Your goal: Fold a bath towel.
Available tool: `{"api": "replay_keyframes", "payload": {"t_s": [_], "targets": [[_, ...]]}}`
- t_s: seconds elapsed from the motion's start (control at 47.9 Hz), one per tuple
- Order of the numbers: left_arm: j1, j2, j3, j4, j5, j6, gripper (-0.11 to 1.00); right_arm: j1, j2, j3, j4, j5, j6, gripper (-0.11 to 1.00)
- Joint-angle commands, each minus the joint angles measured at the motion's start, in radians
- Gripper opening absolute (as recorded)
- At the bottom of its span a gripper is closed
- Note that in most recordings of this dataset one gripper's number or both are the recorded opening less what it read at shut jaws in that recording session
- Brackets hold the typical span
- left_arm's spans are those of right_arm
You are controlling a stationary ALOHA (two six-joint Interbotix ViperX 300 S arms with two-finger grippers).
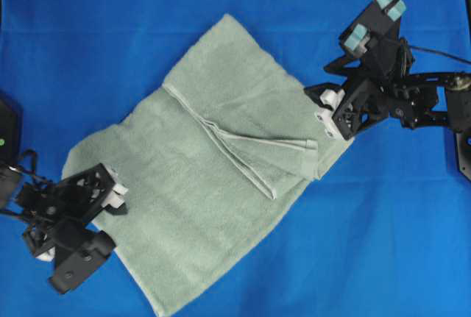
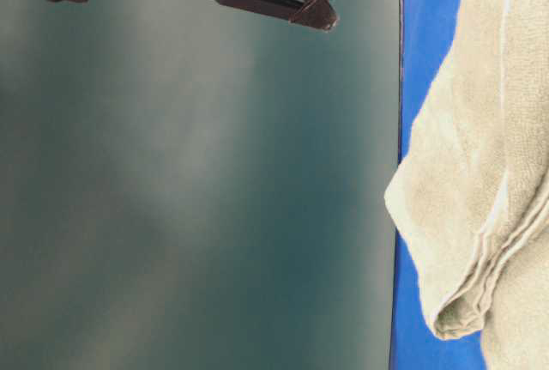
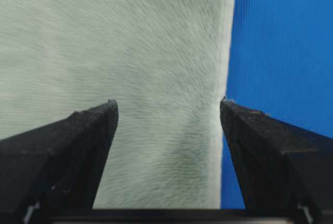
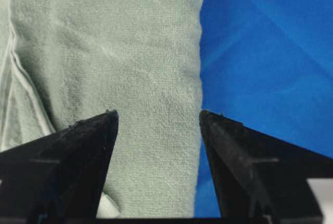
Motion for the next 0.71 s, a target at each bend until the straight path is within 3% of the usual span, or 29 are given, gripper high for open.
{"api": "replay_keyframes", "payload": {"t_s": [0.0, 0.167, 0.376, 0.438, 0.605, 0.689], "targets": [[0.003, 0.049, -0.017, -0.003, -0.025, -0.002, 0.75, 0.000, -0.008, -0.008, -0.005, -0.005, 0.000, 0.64], [0.005, 0.138, -0.025, -0.003, -0.074, 0.000, 0.75, 0.000, -0.005, -0.006, -0.005, -0.005, 0.000, 0.64], [0.038, 0.146, -0.040, -0.003, -0.061, -0.003, 0.71, 0.000, 0.005, -0.006, -0.005, -0.005, 0.000, 0.64], [0.048, 0.138, -0.046, -0.002, -0.037, -0.002, 0.60, 0.000, 0.008, -0.006, -0.005, -0.005, 0.000, 0.64], [0.083, 0.091, -0.077, 0.005, 0.080, 0.011, 0.16, 0.000, 0.008, -0.006, -0.005, -0.005, 0.000, 0.64], [0.098, 0.052, -0.098, 0.003, 0.138, 0.034, 0.09, 0.002, 0.009, -0.006, -0.005, -0.005, 0.000, 0.64]]}}
